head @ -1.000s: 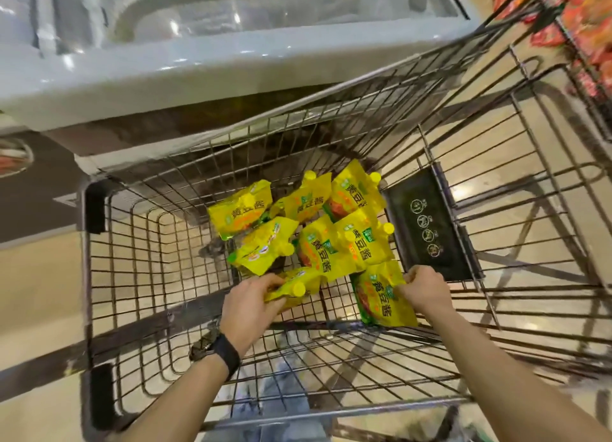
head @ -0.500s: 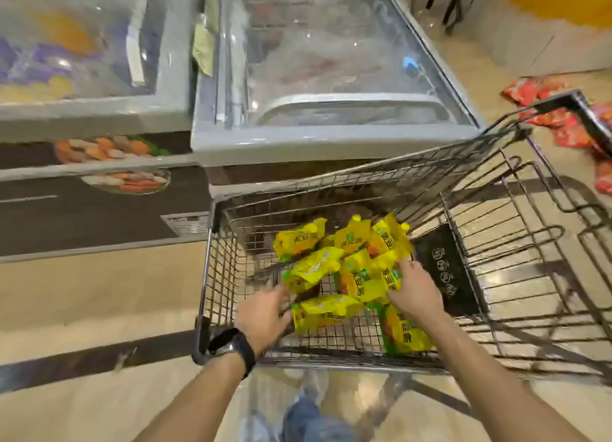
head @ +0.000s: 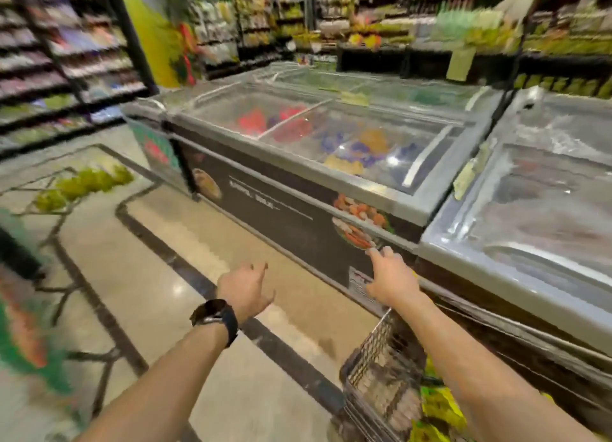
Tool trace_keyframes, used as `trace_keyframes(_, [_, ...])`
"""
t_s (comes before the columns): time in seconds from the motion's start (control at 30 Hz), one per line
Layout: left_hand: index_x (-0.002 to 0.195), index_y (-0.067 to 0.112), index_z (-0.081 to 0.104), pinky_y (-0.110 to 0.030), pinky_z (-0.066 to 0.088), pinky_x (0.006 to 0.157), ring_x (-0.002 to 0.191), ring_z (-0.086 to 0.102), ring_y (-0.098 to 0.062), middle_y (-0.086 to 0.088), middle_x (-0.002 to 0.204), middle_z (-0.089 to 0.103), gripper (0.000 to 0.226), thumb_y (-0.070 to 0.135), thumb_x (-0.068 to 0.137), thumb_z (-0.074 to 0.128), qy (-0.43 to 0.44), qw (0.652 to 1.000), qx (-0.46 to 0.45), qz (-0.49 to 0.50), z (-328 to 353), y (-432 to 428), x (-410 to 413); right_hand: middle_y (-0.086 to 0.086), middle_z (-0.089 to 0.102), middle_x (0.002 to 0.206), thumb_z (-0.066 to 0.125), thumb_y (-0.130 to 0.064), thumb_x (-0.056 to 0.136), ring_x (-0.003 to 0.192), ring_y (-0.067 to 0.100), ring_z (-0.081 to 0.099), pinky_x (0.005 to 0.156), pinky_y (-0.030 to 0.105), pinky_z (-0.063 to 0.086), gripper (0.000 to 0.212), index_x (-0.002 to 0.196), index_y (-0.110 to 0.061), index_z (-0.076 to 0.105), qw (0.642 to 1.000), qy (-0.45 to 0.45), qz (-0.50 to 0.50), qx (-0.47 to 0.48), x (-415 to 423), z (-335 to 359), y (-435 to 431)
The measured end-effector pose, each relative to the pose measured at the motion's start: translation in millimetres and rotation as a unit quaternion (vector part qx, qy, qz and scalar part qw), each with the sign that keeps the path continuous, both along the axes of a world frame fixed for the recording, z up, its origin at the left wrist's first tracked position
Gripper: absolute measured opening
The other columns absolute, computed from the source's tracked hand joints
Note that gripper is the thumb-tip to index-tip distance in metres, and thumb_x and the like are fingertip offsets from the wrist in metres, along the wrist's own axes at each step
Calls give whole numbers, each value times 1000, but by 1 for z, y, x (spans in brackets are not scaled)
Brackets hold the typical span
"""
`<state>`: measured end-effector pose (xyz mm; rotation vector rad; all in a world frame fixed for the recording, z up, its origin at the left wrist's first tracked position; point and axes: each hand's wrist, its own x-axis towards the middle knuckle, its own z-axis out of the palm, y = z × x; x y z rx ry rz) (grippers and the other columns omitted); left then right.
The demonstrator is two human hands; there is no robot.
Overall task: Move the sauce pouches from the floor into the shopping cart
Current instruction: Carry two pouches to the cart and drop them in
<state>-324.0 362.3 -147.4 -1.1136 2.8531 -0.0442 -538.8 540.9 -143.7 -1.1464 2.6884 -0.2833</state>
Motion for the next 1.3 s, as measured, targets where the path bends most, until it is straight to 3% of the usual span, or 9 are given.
trace_keyframes(0.2, [143,25,36,-39,51,86,117,55,-30,-8,135,51,62,57,92,51,8,989,-51,136,39,-20,73,11,34,147,66,-30,81,133,31,37,100,45,45,74,146,-24,31,983,76,167,-6,40,35,-83])
trace_keyframes(0.5, [142,27,36,-39,51,92,118,55,-25,-3,132,54,60,57,92,49,42,956,-77,280,62,-47,186,6,39,139,66,-47,78,128,27,41,97,41,47,79,145,-28,30,939,70,336,-17,128,65,-185])
trace_keyframes(0.8, [139,26,37,-41,56,86,110,60,-25,-3,127,55,60,59,90,51,52,943,-79,320,82,-127,258,4,38,143,67,-40,83,130,25,41,96,38,48,78,149,-27,26,930,37,363,-44,196,81,-284])
trace_keyframes(1.3, [142,26,34,-38,54,85,119,54,-27,-6,132,51,63,61,92,49,18,937,-52,344,57,-327,294,5,40,142,69,-47,79,127,26,43,98,41,50,81,146,-29,29,927,37,374,1,241,63,-499])
